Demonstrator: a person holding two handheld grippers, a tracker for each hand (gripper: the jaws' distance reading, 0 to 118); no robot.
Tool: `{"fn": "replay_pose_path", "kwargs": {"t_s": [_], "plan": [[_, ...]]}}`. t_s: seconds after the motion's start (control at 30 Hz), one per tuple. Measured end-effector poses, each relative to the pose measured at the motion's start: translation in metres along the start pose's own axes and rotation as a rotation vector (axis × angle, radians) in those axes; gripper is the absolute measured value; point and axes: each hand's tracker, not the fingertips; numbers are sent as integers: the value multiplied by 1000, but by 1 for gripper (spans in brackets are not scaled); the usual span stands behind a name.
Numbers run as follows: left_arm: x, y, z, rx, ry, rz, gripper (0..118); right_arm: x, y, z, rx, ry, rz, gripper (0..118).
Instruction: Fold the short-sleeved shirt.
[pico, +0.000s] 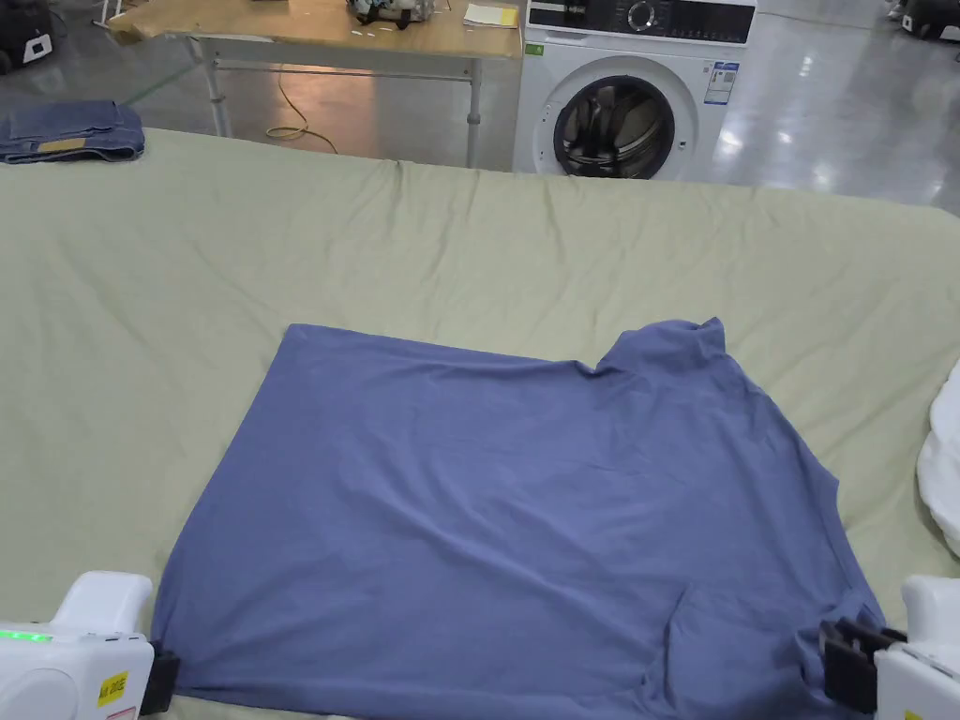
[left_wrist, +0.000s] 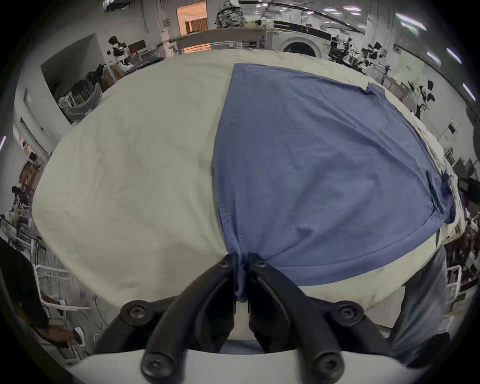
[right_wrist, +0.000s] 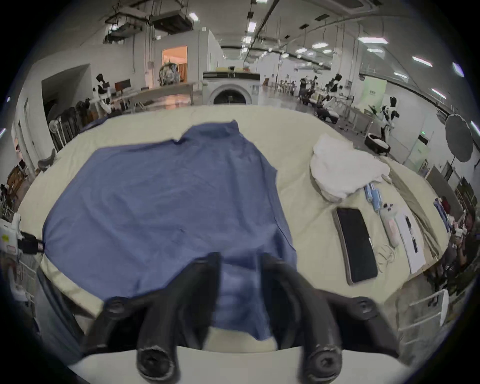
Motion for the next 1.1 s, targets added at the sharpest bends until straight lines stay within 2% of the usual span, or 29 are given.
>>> {"fn": "replay_pose_path", "kwargs": {"t_s": [0.03, 0.07, 0.1, 0.27, 0.3, 0.37, 0.43, 0.47, 0.53, 0.57, 0.6, 0.63, 0.7, 0.77, 0.8, 0.87, 1.1], "plan": [[0, 0, 0, 1, 3, -2, 2, 4, -6, -2, -11, 8, -6, 53], [5, -1, 4, 3, 4, -3, 2, 10, -12, -6, -31, 14, -12, 62], [6, -2, 5, 4, 5, -2, 2, 12, -18, -12, -71, 6, -8, 65], [3, -2, 5, 3, -4, 5, 2, 19, -50, -39, -249, -19, 1, 65], [2, -2, 5, 4, -8, 9, 2, 21, -55, -41, -242, 16, -23, 65], [1, -2, 6, 3, -17, 19, 2, 25, -58, -38, -204, 22, -46, 65], [0, -2, 6, 1, -24, 28, 2, 26, -54, -36, -215, 25, -54, 62], [2, -2, 9, 1, -27, 31, 2, 24, -55, -34, -219, 26, -52, 56], [3, -2, 11, 1, -30, 34, 2, 21, -54, -34, -217, 46, -20, 32], [4, -2, 13, 3, -31, 34, 2, 19, -53, -32, -213, 48, -12, 12], [3, -1, 14, 5, -32, 35, 2, 18, -53, -31, -206, 72, -10, 6], [3, 0, 14, 6, -34, 36, 2, 15, -52, -29, -211, 86, -8, 6], [4, 1, 16, 8, -38, 40, 2, 8, -49, -30, -197, 48, 52, 6], [3, 4, 18, 15, -46, 44, 2, 9, -48, -24, -191, 65, 32, 5], [4, 5, 20, 20, -47, 39, 2, 11, -41, -23, -169, 101, -16, 5], [2, 9, 23, 82, -54, 48, 2, 16, -33, -17, -151, 134, -54, 5], [-7, 46, 35, 181, -118, 59, 2, 27, 11, 1, -41, 169, -110, 5]]}}
